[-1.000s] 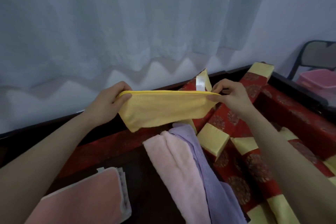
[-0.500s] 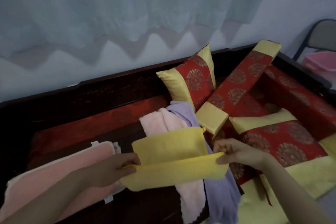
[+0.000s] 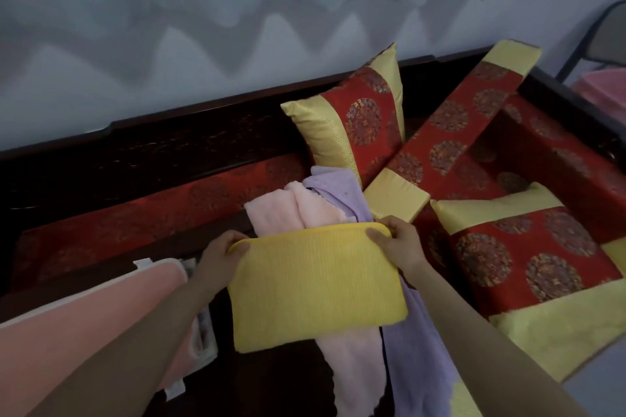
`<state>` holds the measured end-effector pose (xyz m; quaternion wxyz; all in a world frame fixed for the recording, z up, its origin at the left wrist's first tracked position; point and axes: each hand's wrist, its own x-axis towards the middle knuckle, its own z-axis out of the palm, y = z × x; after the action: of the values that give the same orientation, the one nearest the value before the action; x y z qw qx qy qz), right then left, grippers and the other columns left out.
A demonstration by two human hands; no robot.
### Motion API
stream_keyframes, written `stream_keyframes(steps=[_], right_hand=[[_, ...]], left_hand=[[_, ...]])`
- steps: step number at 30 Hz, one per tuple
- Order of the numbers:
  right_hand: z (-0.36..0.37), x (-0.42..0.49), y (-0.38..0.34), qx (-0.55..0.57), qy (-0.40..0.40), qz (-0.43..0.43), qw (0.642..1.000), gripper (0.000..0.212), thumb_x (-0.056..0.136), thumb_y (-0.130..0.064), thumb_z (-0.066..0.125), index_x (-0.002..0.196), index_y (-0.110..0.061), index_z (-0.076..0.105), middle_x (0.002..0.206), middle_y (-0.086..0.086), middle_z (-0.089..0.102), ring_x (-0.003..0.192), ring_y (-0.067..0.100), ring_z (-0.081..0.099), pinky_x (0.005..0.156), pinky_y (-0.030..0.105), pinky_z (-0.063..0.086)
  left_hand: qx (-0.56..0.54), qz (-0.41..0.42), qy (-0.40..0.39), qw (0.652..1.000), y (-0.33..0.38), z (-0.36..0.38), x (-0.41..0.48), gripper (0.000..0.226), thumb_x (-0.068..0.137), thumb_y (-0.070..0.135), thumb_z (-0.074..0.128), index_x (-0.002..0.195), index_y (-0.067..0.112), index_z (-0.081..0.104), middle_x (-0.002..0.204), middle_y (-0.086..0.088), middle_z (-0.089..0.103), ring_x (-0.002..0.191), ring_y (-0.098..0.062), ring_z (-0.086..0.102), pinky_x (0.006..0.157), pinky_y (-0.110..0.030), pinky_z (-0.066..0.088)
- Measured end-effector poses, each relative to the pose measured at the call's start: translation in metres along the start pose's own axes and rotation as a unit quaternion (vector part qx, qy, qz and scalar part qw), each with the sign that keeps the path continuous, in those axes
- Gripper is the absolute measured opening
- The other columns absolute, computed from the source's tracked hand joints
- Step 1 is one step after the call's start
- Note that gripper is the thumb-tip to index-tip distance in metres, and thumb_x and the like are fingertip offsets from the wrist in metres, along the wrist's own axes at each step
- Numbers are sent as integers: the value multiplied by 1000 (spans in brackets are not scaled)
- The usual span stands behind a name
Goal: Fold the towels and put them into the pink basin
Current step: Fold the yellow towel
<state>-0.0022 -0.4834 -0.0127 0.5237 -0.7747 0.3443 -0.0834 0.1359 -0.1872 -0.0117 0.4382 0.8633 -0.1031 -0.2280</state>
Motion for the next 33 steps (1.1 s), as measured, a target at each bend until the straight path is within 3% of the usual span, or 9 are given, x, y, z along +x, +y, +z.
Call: stream_keyframes(steps=[4, 9, 14, 18, 21, 26, 28, 31, 33], right_hand=[[12, 12, 6, -49, -3, -9, 999, 13, 81, -19, 72, 89, -10, 67, 81, -5, 65, 76, 9, 57, 67, 24, 42], [1, 2, 6, -2, 68, 62, 996, 37, 73, -36, 79, 101, -20, 61, 90, -4, 65, 84, 12, 59, 77, 28, 46], [-3, -16, 23, -80, -18, 166, 983, 58, 67, -51, 78, 108, -17, 56, 104, -2, 61, 99, 18, 58, 82, 36, 49], [5, -18, 27, -117, -26, 192, 974, 61, 68, -47, 79, 114, -13, 56, 108, 3, 61, 100, 22, 58, 78, 36, 47], [12, -26, 16, -105, 18, 115, 988, 35, 75, -32, 76, 101, -14, 62, 96, 2, 64, 94, 23, 60, 78, 35, 46], [14, -57, -27, -78, 59, -40, 994, 33, 89, -36, 57, 107, -11, 46, 80, 1, 58, 70, 16, 55, 61, 31, 39], [15, -66, -52, -59, 54, -73, 994, 32, 91, -40, 52, 97, -11, 40, 71, 1, 54, 61, 13, 53, 51, 29, 38], [37, -75, -95, -44, 24, -126, 991, 23, 95, -32, 52, 91, -13, 38, 67, 0, 48, 57, 11, 47, 48, 21, 37], [70, -82, -121, -44, -11, -143, 989, 23, 95, -32, 52, 96, -14, 39, 68, -9, 45, 62, 7, 46, 54, 20, 34]], left_hand=[[12, -49, 10, 999, -14, 11, 11, 5, 91, 16, 57, 93, 17, 61, 93, -6, 64, 90, -26, 60, 66, -30, 42], [-69, -152, 145, 975, -15, 19, -9, 61, 79, 20, 73, 129, 1, 44, 123, -18, 54, 108, -29, 53, 92, -39, 45], [-109, -282, 27, 953, -6, 30, -40, 98, 69, 33, 82, 142, 0, 24, 137, -18, 45, 119, -33, 51, 89, -38, 46], [-191, -353, -19, 916, 1, 31, -39, 92, 67, 27, 84, 138, -3, 33, 132, -20, 50, 108, -32, 54, 85, -41, 47], [-256, -321, -20, 911, 2, 35, -39, 73, 73, 21, 80, 134, 1, 45, 127, -19, 56, 97, -28, 55, 85, -40, 47], [-77, -112, 81, 987, 16, 12, -66, 51, 88, 43, 59, 129, 20, 40, 115, -1, 55, 109, -28, 56, 89, -39, 43], [-32, -71, 128, 989, 20, -17, -78, 40, 85, 56, 55, 113, 31, 40, 104, 2, 59, 98, -27, 60, 83, -44, 48], [-89, -45, 188, 977, 24, -75, -101, 35, 87, 40, 61, 107, 17, 42, 90, 6, 56, 82, -11, 57, 62, -28, 44], [-75, -57, 234, 968, 17, -119, -122, 36, 87, 38, 61, 106, 16, 41, 88, 8, 52, 78, -8, 52, 59, -28, 39]])
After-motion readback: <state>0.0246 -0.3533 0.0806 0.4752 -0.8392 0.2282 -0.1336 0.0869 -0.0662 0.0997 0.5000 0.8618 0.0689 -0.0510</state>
